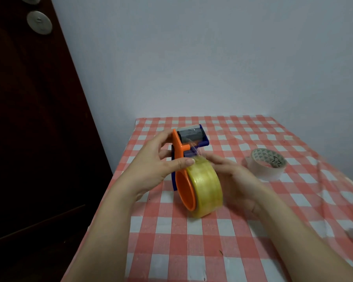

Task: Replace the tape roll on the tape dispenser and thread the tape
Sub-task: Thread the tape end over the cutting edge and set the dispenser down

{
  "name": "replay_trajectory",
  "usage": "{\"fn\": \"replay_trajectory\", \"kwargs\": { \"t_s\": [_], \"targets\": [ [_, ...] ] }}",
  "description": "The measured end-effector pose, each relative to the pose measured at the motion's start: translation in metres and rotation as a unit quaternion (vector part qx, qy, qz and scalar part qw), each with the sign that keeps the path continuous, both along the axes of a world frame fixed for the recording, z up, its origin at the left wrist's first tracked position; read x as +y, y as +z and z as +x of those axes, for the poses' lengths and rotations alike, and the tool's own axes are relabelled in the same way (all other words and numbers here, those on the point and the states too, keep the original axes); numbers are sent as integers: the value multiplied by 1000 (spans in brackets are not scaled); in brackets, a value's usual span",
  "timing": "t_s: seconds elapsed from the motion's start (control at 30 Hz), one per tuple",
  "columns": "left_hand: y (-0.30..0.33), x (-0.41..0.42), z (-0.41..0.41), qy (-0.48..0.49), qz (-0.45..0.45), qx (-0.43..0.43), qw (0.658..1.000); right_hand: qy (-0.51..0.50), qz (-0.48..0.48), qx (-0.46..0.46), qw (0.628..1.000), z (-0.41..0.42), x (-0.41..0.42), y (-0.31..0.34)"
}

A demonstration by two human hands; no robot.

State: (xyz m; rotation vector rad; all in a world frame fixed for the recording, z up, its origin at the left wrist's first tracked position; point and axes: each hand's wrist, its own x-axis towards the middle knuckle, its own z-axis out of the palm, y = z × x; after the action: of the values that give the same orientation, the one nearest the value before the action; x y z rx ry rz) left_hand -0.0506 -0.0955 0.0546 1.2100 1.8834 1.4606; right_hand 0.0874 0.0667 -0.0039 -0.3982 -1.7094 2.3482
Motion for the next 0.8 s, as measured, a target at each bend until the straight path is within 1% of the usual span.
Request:
{"fn": "replay_trajectory", "kwargs": {
  "t_s": [0.1,0.17,0.27,0.37,0.5,0.63,0.7,0.8],
  "targets": [
    [-1,3,1,2,-2,-3,1000,-1,58,3,998,-3,-6,-5],
    [-2,4,2,10,5,-9,1000,-21,111,9,994,-3,-9,-7],
    [-5,5,2,0,18,-21,1000,-65,212,8,975,-4,-14,-10],
    [-7,5,3,-7,32,-29,999,-112,264,27,958,-5,-19,-10],
    [-9,7,3,8,55,-52,997,-163,263,56,949,-5,-16,-14],
    [-12,9,10,43,19,-66,997,-234,252,70,936,-6,-9,-16],
    [-11,9,17,31,-5,-79,996,-282,246,59,925,-7,-5,-17],
    [-13,10,31,10,-47,-69,996,-354,257,32,899,-6,-1,-18]
  ]
}}
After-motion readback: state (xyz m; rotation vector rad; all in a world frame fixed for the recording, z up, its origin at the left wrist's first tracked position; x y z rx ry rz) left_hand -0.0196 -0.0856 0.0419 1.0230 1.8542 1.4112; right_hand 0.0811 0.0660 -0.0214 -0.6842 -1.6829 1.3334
